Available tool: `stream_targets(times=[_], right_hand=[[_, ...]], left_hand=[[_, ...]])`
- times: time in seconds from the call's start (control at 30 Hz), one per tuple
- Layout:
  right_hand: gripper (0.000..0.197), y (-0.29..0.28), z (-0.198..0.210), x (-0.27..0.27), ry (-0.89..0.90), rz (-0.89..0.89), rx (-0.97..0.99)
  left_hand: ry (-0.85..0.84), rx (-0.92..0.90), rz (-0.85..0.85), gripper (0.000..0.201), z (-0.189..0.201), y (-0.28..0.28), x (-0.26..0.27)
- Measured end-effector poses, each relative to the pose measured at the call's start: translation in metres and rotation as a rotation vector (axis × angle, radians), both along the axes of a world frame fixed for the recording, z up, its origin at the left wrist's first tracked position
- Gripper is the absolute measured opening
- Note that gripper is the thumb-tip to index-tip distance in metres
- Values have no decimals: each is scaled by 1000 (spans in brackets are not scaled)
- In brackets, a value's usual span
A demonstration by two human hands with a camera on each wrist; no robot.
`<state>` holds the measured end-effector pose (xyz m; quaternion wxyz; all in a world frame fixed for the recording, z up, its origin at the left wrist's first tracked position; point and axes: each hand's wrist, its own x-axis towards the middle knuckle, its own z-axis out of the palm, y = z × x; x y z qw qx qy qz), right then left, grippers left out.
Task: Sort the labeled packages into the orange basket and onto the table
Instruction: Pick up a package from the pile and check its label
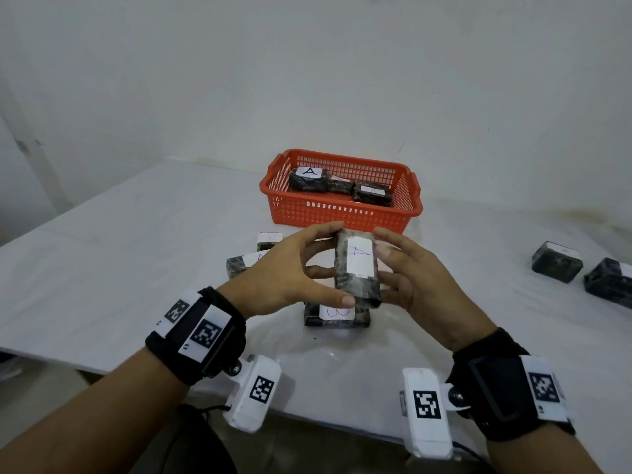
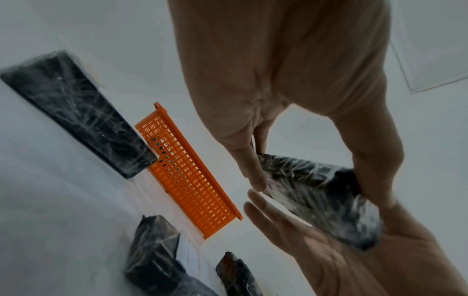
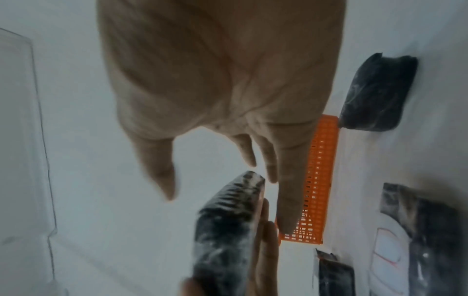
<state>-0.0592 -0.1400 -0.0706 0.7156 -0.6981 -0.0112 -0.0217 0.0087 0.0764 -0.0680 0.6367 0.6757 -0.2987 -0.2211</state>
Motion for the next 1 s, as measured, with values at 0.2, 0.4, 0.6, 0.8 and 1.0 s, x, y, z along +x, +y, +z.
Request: stream_targets(times=[0.2,0.4,0.6,0.8,1.0], right_hand=[[52,5,1,-4,-61,-57,-120],[52,8,3,-8,-97,-37,-76],[45,11,5,-2,25,-99,-82],[48,6,4,-3,97,-30,-41],[52,6,-1,-1,9,-43,-49]], left_hand=[[-36,-77,84,67,3,-9,-6],[-205,-86,252,40,-1,-13,-2],[-245,-152,254,42,-2,-16,-9],[-269,-141,140,45,0,-9,-8],[-191,148,105,67,-2,-8,-7]])
